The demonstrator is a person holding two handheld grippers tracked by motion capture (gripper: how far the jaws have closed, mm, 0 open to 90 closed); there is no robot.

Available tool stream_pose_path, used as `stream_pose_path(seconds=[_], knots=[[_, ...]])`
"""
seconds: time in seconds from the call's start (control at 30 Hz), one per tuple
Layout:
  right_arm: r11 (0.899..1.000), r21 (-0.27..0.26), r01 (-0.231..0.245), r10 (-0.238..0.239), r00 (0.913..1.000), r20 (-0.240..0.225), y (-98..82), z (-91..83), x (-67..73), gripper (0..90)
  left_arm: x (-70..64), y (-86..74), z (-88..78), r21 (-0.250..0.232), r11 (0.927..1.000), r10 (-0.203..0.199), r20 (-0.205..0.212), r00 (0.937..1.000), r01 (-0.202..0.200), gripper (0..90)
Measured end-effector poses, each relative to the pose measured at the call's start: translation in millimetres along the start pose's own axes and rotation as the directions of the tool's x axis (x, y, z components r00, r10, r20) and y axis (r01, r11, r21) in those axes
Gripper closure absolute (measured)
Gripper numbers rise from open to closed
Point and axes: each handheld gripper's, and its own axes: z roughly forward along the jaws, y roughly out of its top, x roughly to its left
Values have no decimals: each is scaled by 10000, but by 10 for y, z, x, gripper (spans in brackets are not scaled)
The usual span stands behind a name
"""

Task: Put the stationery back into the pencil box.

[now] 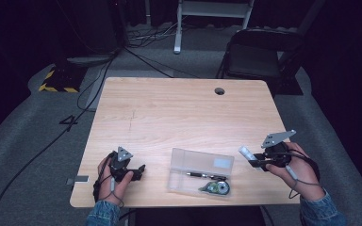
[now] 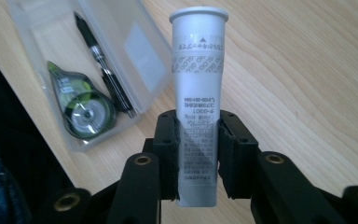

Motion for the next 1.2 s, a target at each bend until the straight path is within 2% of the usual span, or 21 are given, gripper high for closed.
stream_pose_path(seconds=[0.3,0.57,0.63,0.7,0.83,0.97,1.03,1.2], knots=[[9962,-322,812,-822,9961,-313,241,13,183,713,0,0,-1,13,10000,-1,4,10000,1,148],[9871,-368,1561,-1582,9854,-635,426,122,321,713,1,0,0,-6,10000,7,-5,10000,-7,148],[9820,-415,1845,-1874,9790,-808,499,171,386,713,1,0,0,-8,10000,7,-7,10000,-7,148],[9811,-409,1894,-1923,9776,-858,515,182,399,713,0,0,0,-2,10000,-2,1,10000,2,148],[9732,-436,2259,-2294,9675,-1060,604,253,470,713,0,0,0,2,10000,0,1,10000,0,148],[9703,-463,2373,-2412,9634,-1169,654,301,520,713,1,0,0,-6,10000,10,-6,10000,-10,148],[9635,-494,2630,-2672,9556,-1245,699,344,556,713,1,0,0,-8,10000,10,-7,10000,-10,148],[9562,-534,2879,-2926,9463,-1373,771,433,617,713,1,0,0,-6,10000,9,-4,10000,-9,148]])
